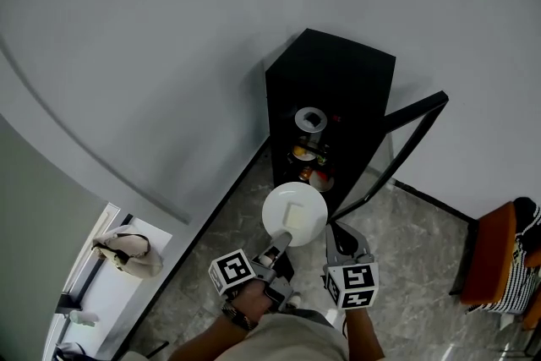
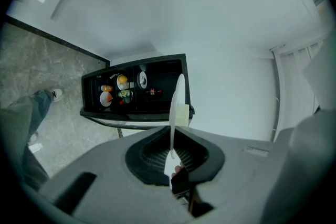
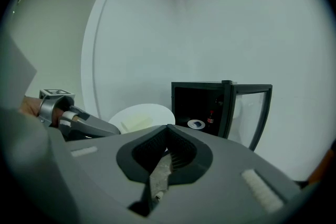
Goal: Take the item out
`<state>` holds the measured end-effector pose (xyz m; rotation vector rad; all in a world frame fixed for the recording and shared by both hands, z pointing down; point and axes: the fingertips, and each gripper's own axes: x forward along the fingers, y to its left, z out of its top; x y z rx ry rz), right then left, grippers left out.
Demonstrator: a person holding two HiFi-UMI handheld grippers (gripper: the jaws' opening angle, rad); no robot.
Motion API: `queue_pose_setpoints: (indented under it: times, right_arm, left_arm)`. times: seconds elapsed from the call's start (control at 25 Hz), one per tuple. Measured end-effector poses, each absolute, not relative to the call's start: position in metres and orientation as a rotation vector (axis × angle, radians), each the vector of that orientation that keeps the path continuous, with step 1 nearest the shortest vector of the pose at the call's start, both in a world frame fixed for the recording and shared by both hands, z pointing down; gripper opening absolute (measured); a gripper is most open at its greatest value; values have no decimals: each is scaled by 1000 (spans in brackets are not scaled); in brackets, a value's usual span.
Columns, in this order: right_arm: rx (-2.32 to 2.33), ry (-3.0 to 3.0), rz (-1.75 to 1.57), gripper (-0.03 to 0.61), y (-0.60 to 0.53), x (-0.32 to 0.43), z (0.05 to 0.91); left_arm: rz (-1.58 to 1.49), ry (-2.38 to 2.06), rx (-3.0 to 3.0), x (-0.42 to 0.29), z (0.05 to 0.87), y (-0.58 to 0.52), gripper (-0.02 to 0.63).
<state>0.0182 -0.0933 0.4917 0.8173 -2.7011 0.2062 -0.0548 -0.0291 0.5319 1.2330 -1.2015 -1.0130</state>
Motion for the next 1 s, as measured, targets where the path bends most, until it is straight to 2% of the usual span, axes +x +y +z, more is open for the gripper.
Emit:
queue_pose_setpoints:
  times: [1.0]
  right_arm:
    - [857, -2692, 189, 6, -80, 40, 496]
  left_arm:
    - [-1019, -1218, 1238, -39, 537, -11, 8]
